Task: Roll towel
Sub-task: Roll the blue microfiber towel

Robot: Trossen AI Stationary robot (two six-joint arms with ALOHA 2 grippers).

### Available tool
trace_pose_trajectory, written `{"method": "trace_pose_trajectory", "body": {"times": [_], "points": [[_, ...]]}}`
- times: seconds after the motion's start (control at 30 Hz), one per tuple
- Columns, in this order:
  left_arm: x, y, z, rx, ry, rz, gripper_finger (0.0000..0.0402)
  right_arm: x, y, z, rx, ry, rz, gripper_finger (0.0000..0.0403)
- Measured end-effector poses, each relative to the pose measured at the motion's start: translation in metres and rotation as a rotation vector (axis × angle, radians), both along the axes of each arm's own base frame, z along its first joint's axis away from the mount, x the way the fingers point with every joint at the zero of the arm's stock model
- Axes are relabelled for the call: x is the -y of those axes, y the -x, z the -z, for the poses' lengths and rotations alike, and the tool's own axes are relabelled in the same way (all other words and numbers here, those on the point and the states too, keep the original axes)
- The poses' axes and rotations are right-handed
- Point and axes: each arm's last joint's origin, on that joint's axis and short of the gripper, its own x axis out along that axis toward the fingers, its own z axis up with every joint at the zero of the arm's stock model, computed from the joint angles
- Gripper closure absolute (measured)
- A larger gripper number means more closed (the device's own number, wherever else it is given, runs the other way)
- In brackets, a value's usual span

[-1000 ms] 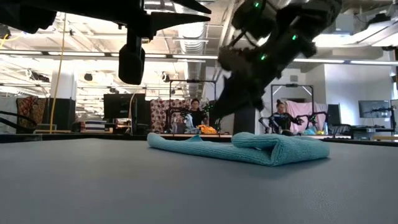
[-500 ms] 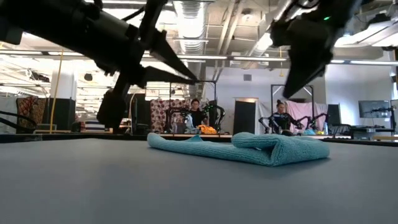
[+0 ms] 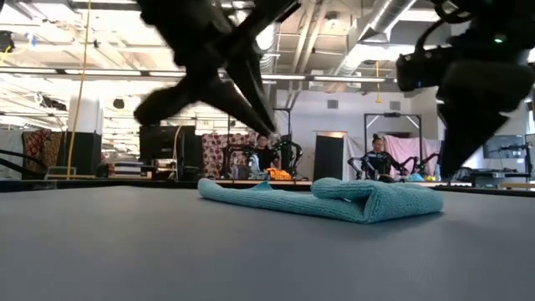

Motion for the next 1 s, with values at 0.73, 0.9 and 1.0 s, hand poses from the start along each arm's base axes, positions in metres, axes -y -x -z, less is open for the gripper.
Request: {"method": "trace_pose_trajectory", "body": {"times": [0.73,0.9,1.0], "points": [[-0.056,-0.010,-0.059,-0.428,-0.233,0.157,0.0388,-0.010,-0.025,0.001,0.225,-0.037,-0.022,0.0382],[-0.054,-0.010,-0.059,-0.426,-0.234,0.162,0.0388,-0.010,-0.015,0.013,0.196,-0.037,-0.008,0.0371],[-0.051,-0.009,-0.059,-0.425,-0.241,0.166,0.0388,-0.009,-0.008,0.023,0.176,-0.038,0.014,0.0372]]}}
